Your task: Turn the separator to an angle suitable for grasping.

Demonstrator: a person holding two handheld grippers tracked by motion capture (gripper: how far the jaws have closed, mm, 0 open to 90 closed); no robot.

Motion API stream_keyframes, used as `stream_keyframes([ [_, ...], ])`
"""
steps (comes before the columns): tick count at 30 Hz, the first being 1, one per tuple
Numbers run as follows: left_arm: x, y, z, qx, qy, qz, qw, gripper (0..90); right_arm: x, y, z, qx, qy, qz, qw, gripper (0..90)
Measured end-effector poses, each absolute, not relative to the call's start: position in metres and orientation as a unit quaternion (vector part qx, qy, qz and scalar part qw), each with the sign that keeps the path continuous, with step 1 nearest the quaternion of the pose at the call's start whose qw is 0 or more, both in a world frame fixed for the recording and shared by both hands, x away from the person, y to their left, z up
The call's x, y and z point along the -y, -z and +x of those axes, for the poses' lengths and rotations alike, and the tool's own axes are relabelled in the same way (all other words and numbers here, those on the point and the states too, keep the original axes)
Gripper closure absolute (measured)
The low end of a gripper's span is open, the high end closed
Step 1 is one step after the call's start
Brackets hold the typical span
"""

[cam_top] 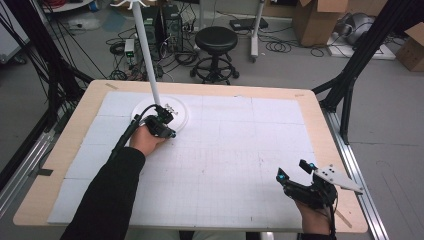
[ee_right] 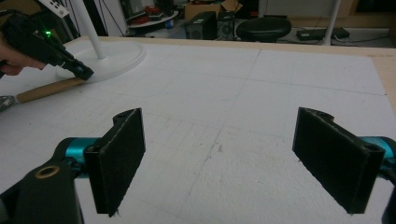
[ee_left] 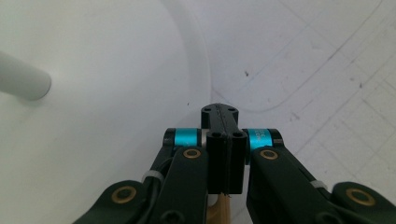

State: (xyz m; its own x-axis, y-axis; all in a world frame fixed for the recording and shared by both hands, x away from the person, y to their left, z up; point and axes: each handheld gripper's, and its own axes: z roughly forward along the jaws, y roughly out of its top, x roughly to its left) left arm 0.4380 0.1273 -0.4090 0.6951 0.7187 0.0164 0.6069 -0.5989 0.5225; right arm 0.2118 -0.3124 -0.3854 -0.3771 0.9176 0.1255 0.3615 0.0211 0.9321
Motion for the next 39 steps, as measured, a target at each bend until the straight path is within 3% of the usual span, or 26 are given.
stream_keyframes([
  [17, -0.167, 0.409, 0.418, -0.383, -0.112, 0.892, 0.213, 89.6, 0.312, 0.385, 0.211, -0.656, -0.506, 0.486, 0.279, 16.2],
  [32, -0.200, 0.411, 0.385, -0.387, -0.116, 0.885, 0.233, 89.6, 0.312, 0.384, 0.209, -0.652, -0.509, 0.489, 0.278, 16.2],
  [39, -0.224, 0.405, 0.368, -0.405, -0.122, 0.864, 0.274, 89.6, 0.311, 0.384, 0.209, -0.652, -0.507, 0.490, 0.279, 16.2],
])
